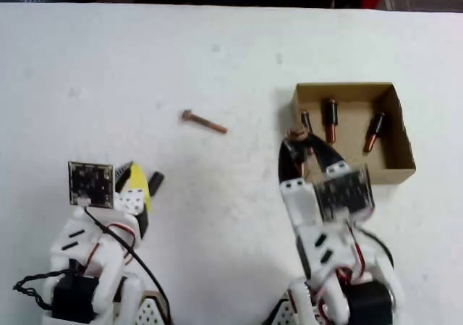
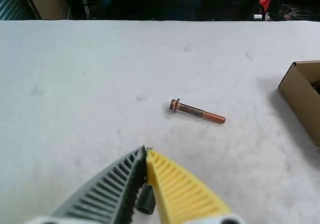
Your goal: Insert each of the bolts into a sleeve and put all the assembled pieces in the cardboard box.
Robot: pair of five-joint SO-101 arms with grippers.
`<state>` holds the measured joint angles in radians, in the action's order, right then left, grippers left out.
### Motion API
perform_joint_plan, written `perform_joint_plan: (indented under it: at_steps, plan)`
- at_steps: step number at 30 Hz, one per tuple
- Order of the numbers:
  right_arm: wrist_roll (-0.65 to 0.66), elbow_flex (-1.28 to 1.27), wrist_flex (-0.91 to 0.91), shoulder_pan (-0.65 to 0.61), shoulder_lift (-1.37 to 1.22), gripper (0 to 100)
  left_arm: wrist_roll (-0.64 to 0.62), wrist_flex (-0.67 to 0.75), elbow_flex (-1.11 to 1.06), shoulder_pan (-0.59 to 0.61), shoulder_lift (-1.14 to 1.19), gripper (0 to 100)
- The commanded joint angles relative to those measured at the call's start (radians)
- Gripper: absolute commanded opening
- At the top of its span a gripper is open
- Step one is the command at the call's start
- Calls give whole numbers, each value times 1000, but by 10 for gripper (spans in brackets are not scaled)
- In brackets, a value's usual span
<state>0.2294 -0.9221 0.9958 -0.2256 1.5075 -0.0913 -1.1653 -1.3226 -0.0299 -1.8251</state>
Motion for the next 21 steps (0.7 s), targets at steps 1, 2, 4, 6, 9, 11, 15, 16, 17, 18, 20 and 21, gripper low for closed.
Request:
perform_joint_plan:
  at_steps: [1, 2, 4, 6, 9, 11, 15, 16, 17, 18, 20, 21]
  plan:
    - [18, 103, -70, 77, -200, 17, 9, -5, -20, 8, -4, 23]
    - [18, 112, -102, 110, -257, 17, 9, -5, -25, 8, -4, 23]
    - [18, 124, -165, 153, -360, 17, 9, -5, -29, 8, -4, 23]
    - [18, 138, -213, 185, -456, 17, 9, -6, -32, 8, -4, 23]
    - [18, 167, -252, 209, -588, 17, 9, -29, -32, 8, -4, 23]
    - [18, 192, -275, 220, -671, 17, 8, -37, -49, 8, -4, 23]
    - [18, 252, -300, 234, -816, 17, 9, -34, -91, 8, -4, 23]
    - [18, 272, -300, 240, -848, 17, 9, -34, -94, 8, -4, 23]
    - [18, 292, -300, 246, -880, 17, 9, -34, -95, 8, -4, 23]
    - [18, 311, -300, 259, -911, 17, 9, -34, -97, 8, -4, 23]
    - [18, 350, -300, 277, -978, 17, 9, -38, -97, 8, -4, 23]
    - [18, 367, -300, 286, -1013, 17, 9, -38, -98, 8, -4, 23]
